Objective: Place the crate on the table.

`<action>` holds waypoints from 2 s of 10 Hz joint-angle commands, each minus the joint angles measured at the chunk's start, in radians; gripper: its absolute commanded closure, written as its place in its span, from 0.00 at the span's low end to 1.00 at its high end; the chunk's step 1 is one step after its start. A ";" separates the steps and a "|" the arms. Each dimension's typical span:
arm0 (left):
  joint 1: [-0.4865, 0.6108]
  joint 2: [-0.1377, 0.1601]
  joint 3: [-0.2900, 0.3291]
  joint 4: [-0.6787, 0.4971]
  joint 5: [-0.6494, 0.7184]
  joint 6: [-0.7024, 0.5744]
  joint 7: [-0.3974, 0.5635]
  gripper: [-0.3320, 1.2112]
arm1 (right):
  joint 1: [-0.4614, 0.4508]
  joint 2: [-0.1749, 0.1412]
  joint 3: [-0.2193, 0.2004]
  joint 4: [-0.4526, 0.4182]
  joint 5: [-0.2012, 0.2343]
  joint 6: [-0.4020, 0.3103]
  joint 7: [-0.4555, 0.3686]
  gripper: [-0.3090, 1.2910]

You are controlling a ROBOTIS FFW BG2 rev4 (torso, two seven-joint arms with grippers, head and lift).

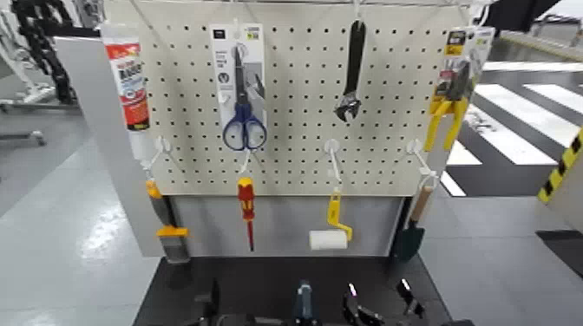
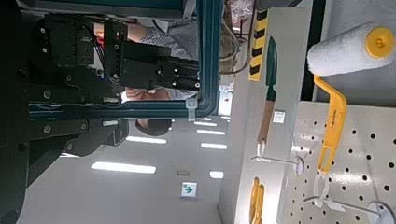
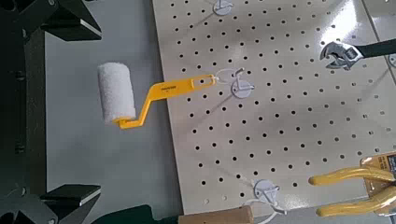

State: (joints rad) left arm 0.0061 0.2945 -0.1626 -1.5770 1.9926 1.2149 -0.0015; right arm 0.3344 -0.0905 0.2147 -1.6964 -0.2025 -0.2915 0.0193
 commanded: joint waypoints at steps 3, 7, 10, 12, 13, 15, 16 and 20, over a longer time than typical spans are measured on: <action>-0.003 0.002 0.002 0.002 0.000 0.000 0.000 0.98 | -0.002 0.000 0.002 0.003 0.000 0.000 0.001 0.28; -0.028 0.025 0.028 0.002 0.000 0.012 0.034 0.98 | -0.003 0.000 0.003 0.008 -0.002 -0.005 0.001 0.28; -0.066 0.048 0.035 0.025 -0.002 0.017 0.046 0.98 | -0.005 0.000 0.003 0.012 -0.005 -0.011 -0.001 0.28; -0.094 0.054 0.038 0.046 -0.003 0.018 0.051 0.98 | -0.005 0.000 0.003 0.014 -0.005 -0.014 0.001 0.28; -0.107 0.054 0.043 0.063 -0.012 0.025 0.051 0.98 | -0.005 0.000 0.003 0.014 -0.005 -0.014 -0.001 0.28; -0.138 0.055 0.043 0.088 -0.023 0.032 0.048 0.98 | -0.005 0.000 0.005 0.014 -0.005 -0.014 -0.001 0.28; -0.153 0.055 0.043 0.104 -0.031 0.035 0.048 0.98 | -0.005 0.000 0.005 0.014 -0.006 -0.014 0.001 0.28; -0.218 0.054 0.034 0.180 -0.121 0.037 -0.026 0.98 | -0.005 0.002 0.006 0.014 -0.008 -0.015 -0.001 0.28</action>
State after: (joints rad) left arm -0.1997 0.3488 -0.1254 -1.4125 1.8901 1.2517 -0.0249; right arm 0.3298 -0.0895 0.2208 -1.6829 -0.2101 -0.3067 0.0192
